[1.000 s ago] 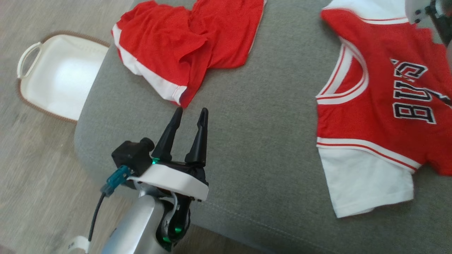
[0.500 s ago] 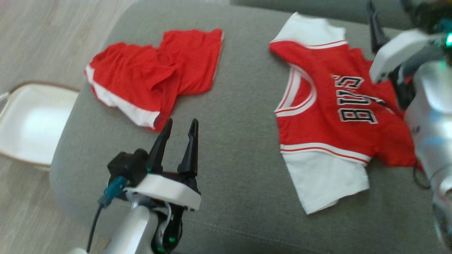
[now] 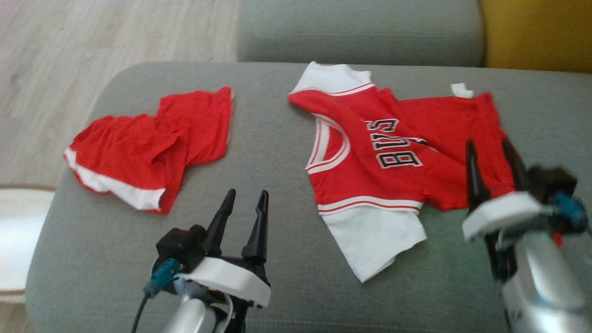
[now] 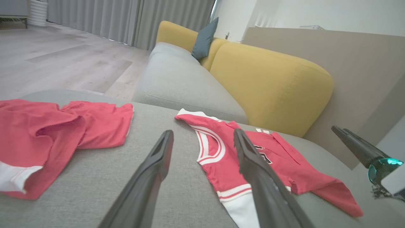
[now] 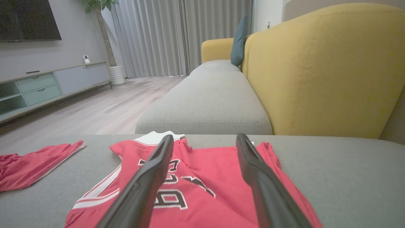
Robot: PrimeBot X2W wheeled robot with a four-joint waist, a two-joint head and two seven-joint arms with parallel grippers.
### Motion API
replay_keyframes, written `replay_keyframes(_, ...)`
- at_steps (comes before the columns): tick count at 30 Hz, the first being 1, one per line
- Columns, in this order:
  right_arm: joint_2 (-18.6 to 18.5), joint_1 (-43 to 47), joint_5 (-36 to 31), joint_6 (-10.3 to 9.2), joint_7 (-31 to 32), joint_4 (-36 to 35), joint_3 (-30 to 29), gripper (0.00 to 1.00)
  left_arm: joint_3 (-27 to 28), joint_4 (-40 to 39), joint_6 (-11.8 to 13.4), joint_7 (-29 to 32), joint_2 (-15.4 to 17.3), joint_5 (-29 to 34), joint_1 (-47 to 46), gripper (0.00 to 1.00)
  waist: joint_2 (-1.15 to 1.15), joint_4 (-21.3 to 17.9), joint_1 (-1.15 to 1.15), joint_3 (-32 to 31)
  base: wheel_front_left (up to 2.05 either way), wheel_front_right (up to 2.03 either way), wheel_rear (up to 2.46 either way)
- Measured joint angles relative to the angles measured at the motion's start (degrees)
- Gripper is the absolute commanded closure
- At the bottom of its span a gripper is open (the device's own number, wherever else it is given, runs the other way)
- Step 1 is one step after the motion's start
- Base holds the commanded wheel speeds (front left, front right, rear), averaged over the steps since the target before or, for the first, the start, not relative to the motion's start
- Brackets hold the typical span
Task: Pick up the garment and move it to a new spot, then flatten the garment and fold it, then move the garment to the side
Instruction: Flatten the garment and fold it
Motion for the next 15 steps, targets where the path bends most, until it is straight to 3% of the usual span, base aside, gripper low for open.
replay_keyframes(6,3.8,11.5,-3.2,0.00,5.6,-14.7,-5.7,0.00,-2.1,0.6,0.0,0.0,0.0,-0.6,0.4,0.00,0.00,-3.6,0.00,-0.6,0.00,0.00,0.00)
replay_keyframes(12,4.8,13.2,-4.9,0.00,10.7,-26.0,-7.6,0.00,-7.9,6.7,-0.6,0.3,0.1,-2.9,-2.0,0.00,0.00,-6.1,0.00,0.5,0.00,0.00,0.00)
replay_keyframes(15,5.0,13.2,-5.2,0.00,12.4,-29.5,-8.9,0.00,-12.1,10.0,-1.0,2.8,0.1,-8.1,-4.6,0.00,0.00,-7.4,0.00,1.4,0.00,0.00,0.00)
